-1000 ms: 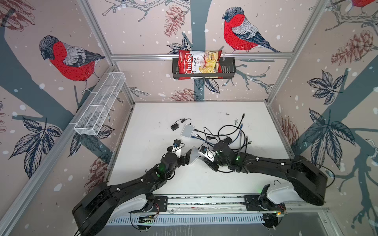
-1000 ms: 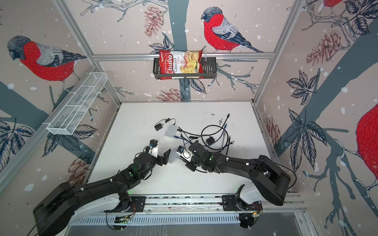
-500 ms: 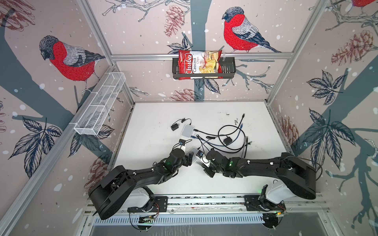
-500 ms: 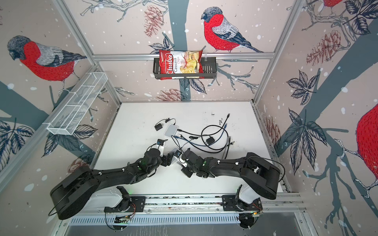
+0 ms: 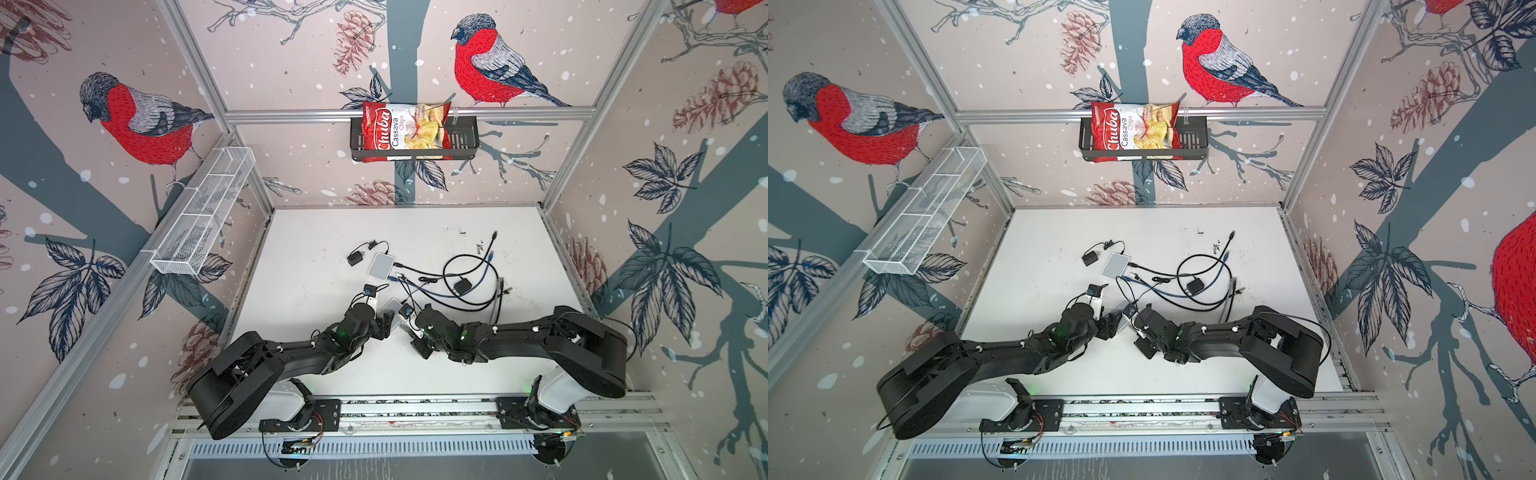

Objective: Insert the plug into the switch port

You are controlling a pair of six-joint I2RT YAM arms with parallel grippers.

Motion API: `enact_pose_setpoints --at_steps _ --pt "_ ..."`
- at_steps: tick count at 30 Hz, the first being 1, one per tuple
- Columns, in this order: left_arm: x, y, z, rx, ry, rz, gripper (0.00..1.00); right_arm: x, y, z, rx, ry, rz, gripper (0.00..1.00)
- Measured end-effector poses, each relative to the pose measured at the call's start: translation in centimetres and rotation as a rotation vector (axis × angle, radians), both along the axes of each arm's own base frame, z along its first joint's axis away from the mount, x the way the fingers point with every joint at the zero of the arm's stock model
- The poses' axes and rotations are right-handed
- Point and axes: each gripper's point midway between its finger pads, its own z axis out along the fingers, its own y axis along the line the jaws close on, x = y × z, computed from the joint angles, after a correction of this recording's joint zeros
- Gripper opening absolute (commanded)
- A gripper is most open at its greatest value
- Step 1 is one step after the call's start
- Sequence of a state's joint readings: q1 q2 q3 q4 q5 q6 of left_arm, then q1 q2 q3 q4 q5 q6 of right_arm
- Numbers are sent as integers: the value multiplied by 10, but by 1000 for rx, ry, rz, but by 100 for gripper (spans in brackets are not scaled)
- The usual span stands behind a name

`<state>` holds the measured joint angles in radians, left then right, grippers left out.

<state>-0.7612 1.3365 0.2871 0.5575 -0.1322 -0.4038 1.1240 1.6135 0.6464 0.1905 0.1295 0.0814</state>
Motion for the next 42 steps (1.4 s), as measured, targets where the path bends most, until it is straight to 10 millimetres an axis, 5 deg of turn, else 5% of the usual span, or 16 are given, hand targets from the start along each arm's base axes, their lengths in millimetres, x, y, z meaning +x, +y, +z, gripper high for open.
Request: enact_pose_setpoints --at_steps 26,42 --pt "-8 -20 -14 -60 70 -78 62 10 -5 2 39 -49 -54 1" --pt "-18 -26 -17 -30 33 -194 60 7 -7 -4 4 -119 57 0"
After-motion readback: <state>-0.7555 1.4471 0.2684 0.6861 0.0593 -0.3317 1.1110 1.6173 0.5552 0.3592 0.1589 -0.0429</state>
